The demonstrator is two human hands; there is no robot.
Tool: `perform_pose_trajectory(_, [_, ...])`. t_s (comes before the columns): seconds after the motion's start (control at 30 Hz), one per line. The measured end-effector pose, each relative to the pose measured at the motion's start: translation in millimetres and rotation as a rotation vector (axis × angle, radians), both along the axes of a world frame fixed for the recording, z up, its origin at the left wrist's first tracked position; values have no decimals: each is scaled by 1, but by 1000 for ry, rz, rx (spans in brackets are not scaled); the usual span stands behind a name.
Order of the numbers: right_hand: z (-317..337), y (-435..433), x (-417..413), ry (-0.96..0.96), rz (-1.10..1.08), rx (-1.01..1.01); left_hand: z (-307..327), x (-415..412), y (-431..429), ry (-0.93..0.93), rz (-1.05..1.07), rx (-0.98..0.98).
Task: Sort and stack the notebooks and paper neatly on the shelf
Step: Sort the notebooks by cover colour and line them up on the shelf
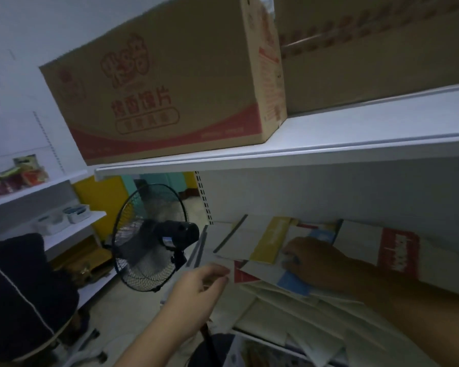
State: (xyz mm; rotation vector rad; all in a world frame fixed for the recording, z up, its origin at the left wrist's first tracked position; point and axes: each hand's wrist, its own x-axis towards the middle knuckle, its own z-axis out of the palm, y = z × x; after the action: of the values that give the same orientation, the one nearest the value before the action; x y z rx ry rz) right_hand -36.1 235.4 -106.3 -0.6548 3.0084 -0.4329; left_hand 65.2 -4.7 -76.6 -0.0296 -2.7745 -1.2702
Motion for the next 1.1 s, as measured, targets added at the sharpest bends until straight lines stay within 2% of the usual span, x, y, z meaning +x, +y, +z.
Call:
perform_pose_trajectory(0.1, [-11,1,-2,45,-29,-14,6,-21,-18,42,52,-25])
perform_pose_trajectory(0.27, [-6,-2,5,6,-52,-14,-2,-61,-8,116,66,-144])
perform_pose_trajectory(0.43, [-5,-7,13,-41,-128,-86,-18,-118,-3,-7,-54,-322])
perform_pose_trajectory(0.53, [-8,-12,19,-74,-202,-196,-27,-137,-7,-63,-107,-505])
perform_pose_trajectory(0.6, [-6,-14,25,-70,-268,-230,-29,-139,-10,-78,-150,-520])
perform_pose_trajectory(0.7, [3,-23,37,46,-376,-94,-25,-143,-16,-18,-178,-374])
perform_pose_trajectory(0.77, [8,-36,51,-6,-434,-77,-20,-146,-22,14,-173,-191])
perform_pose_trajectory(0.87, [6,-54,70,-98,-456,54,-10,-146,-33,-206,-210,439])
perform_pose_trajectory(0.93, [0,-60,74,-58,-484,120,-8,-144,-49,-380,-228,761])
perform_pose_trajectory(1.0, [-3,-64,75,-31,-533,47,-12,-140,-69,-413,-176,917])
perform_pose_trajectory(1.1, [-1,-72,78,-10,-579,-79,-21,-127,-97,-398,-121,1016])
